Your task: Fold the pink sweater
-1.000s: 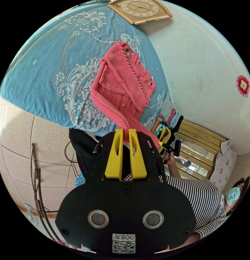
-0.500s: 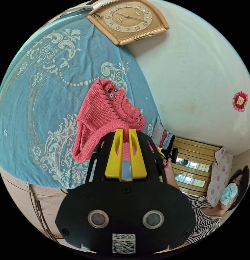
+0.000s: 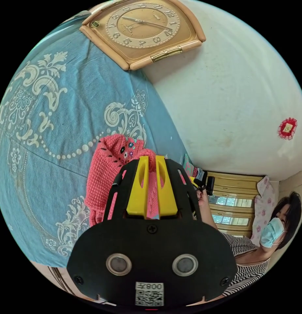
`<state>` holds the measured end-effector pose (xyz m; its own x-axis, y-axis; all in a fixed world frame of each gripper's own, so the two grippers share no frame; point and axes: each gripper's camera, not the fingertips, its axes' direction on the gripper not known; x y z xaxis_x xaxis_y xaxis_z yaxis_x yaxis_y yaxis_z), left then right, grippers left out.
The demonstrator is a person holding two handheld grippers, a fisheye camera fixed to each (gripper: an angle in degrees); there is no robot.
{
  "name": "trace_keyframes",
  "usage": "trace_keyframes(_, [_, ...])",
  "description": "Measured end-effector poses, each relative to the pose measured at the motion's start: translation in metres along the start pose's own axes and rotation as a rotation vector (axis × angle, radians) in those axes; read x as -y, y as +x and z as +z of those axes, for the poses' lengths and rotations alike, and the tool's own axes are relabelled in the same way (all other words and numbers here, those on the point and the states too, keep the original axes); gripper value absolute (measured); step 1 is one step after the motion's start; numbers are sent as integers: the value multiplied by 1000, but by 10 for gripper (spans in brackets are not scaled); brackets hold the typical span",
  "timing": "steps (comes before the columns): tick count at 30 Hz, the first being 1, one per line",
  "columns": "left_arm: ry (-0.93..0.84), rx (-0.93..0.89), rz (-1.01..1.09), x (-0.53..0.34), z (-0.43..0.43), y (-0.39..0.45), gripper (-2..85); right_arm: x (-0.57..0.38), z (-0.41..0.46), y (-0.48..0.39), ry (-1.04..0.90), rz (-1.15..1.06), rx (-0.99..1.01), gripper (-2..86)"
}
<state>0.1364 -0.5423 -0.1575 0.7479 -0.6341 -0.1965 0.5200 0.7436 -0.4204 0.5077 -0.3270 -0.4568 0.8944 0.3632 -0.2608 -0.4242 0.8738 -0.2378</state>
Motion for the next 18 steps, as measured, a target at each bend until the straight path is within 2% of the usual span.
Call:
trace_keyframes(3, [42,5,-17,14,11,-18,44,25,10,5,6,38,-41,16])
trace_keyframes(7, [7,17,-69,27,51,-55,59,48,41,30,-44,168,-71,18])
trace_keyframes(11, [95,-19,-28,25,67,-65,72,51,43,31,48,206,-2,17])
trace_keyframes(14, [172,-31,35,20,62,-59,75,48,35,18,133,207,-21,12])
trace_keyframes(18, [168,-73,108,10,66,-49,70,41,19,-7,250,172,-40,5])
